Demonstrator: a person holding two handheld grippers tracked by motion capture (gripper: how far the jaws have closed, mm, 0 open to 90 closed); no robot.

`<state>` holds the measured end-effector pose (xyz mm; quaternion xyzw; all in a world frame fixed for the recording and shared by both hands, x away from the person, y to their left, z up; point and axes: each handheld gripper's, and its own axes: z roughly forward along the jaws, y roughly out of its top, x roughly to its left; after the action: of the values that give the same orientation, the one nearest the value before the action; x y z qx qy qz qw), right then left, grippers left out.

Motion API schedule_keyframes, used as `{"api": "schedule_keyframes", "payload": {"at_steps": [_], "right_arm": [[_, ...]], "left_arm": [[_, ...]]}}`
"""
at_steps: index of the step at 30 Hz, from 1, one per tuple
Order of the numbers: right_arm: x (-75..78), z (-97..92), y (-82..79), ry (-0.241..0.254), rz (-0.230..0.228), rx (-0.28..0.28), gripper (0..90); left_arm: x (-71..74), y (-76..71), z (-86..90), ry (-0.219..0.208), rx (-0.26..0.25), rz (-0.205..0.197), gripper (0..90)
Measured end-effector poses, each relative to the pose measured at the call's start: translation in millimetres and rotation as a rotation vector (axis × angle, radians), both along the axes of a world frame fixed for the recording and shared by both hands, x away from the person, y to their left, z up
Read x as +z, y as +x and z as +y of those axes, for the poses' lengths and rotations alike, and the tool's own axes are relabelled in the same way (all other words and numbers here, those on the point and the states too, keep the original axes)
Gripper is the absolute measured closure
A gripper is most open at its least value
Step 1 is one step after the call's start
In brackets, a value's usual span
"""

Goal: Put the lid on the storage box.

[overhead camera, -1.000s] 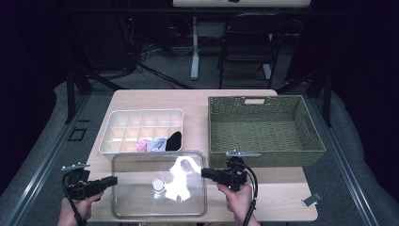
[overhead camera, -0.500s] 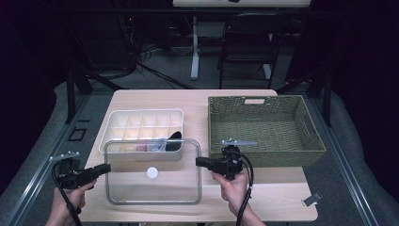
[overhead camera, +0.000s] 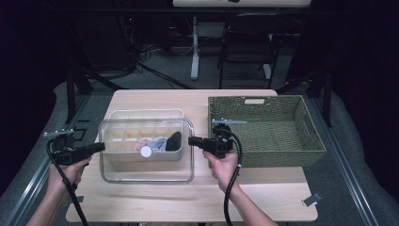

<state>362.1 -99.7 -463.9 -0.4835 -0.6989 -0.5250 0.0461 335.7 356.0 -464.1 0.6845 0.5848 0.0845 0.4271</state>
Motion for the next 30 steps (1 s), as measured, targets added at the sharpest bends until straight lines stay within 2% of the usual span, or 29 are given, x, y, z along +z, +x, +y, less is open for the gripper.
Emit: {"api": "schedule_keyframes", "payload": {"at_steps": [6,12,19,20,23,30], "right_arm": [[6.3,11.9,18.2,-0.029,-0.005,-0.016,79.6],[9.3,15.4,34.0,-0.052,0.001,-0.037,79.0],[18.3,25.1,51.2,-0.078,-0.008,-0.052,78.2],[19.2,26.5,52.9,-0.073,-0.009,-0.047,78.2],[21.3,33.0,62.2,-0.086,-0.008,-0.055,77.6],[26.5,43.1,80.3,-0.112,-0.011,-0.06,77.3]], "left_arm": [[5.1,14.8,3.6,0.017,0.023,-0.017,73.3],[7.4,32.3,2.8,0.023,0.026,-0.012,73.3],[18.5,49.2,9.4,0.039,0.041,-0.025,72.9],[20.5,51.8,9.8,0.054,0.049,-0.032,72.9],[24.9,58.2,11.2,0.074,0.061,-0.032,72.4],[26.6,76.4,16.7,0.078,0.088,-0.017,71.8]]}}
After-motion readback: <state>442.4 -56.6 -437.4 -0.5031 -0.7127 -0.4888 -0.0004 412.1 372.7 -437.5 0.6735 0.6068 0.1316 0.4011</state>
